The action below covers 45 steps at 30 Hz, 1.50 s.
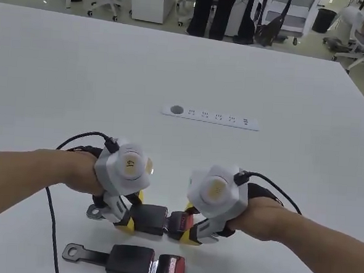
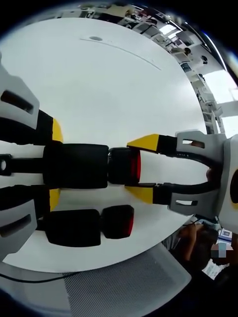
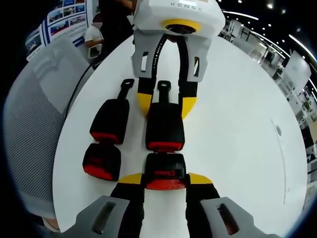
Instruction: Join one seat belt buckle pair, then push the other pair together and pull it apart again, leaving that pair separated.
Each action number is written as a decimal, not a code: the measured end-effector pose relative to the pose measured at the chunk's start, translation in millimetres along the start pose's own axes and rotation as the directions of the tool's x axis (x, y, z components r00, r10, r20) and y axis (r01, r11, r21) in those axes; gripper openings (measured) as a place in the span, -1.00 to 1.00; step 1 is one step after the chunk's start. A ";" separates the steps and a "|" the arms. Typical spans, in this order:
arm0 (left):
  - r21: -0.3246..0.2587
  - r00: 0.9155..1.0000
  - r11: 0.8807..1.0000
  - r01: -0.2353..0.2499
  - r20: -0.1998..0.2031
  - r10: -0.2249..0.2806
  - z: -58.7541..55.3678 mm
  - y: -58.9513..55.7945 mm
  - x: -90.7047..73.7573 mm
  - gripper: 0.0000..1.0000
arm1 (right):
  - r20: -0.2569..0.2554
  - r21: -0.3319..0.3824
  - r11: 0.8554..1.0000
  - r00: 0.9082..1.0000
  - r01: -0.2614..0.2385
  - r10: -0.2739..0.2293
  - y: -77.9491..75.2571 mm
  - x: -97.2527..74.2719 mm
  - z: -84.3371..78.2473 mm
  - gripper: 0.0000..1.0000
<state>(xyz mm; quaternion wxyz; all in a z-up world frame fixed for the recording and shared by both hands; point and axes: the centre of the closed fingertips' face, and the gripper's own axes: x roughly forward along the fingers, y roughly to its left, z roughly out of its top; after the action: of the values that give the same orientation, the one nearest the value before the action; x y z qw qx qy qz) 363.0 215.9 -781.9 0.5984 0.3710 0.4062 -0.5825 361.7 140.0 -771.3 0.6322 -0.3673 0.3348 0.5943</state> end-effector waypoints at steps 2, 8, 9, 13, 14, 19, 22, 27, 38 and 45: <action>0.001 1.000 1.000 -0.002 -0.006 0.002 0.7 -0.8 -0.3 -0.39 | 0.001 0.000 1.000 1.000 0.000 0.000 -0.2 0.0 0.1 -0.46; 0.002 1.000 1.000 0.002 -0.013 -0.002 0.5 0.6 -1.3 -0.39 | 0.003 0.011 1.000 1.000 0.001 -0.001 0.7 0.3 -0.8 -0.46; 0.001 1.000 1.000 0.002 -0.012 -0.002 0.8 0.1 -1.4 -0.39 | 0.004 0.011 1.000 1.000 0.001 -0.001 0.7 0.3 -0.9 -0.46; 0.001 1.000 1.000 0.004 -0.011 -0.004 1.0 -0.2 -1.2 -0.39 | -0.001 0.013 1.000 1.000 0.001 -0.001 0.3 -0.2 -3.8 -0.46; 0.000 1.000 1.000 0.004 -0.011 -0.004 1.1 -0.1 -1.1 -0.39 | 0.003 0.015 1.000 1.000 0.001 -0.001 0.2 -0.3 -3.5 -0.46; 0.000 1.000 1.000 0.005 -0.016 -0.005 0.0 0.9 0.2 -0.39 | -0.004 0.012 1.000 1.000 0.001 -0.001 -1.3 -3.4 -9.3 -0.46; 0.002 1.000 1.000 0.005 -0.023 -0.004 0.4 0.0 -0.2 -0.38 | -0.005 0.014 1.000 1.000 -0.001 0.001 -1.7 -4.3 -10.2 -0.45; -0.002 1.000 1.000 0.004 -0.023 -0.004 0.9 0.2 -0.2 -0.38 | -0.001 0.021 1.000 1.000 -0.003 0.003 -4.1 -7.8 -14.6 -0.45; 0.002 1.000 1.000 0.006 -0.024 -0.006 0.1 0.0 -0.1 -0.38 | 0.007 0.021 1.000 1.000 -0.014 0.014 -3.0 -8.1 -15.6 -0.44; 0.004 1.000 1.000 0.008 -0.025 -0.008 -0.9 1.1 0.2 -0.37 | 0.007 0.010 1.000 1.000 -0.015 0.015 -1.3 -10.5 -15.1 -0.44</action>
<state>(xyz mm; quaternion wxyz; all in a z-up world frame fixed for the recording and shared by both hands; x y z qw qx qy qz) 364.0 216.7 -782.4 0.5902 0.3779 0.4137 -0.5811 362.4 121.6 -769.8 0.6308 -0.3593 0.3384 0.5987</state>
